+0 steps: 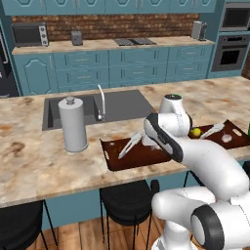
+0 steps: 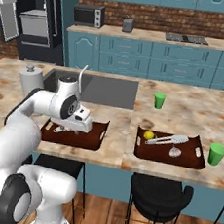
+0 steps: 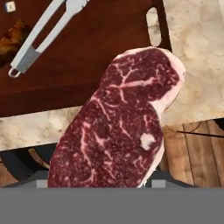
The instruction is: Gather the lemon and garlic from the fridge and place them on a tray on the dining counter. Then gather the chicken drumstick and steak from the fridge and place them on the other tray.
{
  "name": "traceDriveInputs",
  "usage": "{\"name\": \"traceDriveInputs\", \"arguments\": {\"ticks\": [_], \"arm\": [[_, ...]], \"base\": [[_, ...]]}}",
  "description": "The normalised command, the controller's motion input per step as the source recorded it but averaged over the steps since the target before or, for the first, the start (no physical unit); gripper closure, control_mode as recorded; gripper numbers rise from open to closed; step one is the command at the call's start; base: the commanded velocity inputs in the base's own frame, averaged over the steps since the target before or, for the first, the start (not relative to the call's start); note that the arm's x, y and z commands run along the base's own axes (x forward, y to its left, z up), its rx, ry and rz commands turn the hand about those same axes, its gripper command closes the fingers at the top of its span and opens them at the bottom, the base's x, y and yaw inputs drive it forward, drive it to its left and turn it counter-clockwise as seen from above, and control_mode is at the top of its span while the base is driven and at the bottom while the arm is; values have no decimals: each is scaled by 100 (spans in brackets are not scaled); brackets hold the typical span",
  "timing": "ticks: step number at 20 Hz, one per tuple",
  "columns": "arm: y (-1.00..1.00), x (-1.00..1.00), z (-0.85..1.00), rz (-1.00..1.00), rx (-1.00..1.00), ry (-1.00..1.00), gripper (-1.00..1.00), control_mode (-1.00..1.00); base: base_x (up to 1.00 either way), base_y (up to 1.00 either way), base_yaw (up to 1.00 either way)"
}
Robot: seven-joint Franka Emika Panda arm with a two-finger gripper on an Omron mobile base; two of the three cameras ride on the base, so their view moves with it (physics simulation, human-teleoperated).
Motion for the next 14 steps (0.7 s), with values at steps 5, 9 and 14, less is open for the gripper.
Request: {"name": "traceDriveInputs", "arguments": {"ticks": [5, 9, 14], "arm": [[-1, 55, -47, -1, 0, 6, 100, -100], [-3, 49, -42, -3, 0, 3, 100, -100], [-3, 44, -43, -4, 0, 1, 100, -100]], "base": [[0, 0, 0], [0, 0, 0], [0, 0, 0]]}}
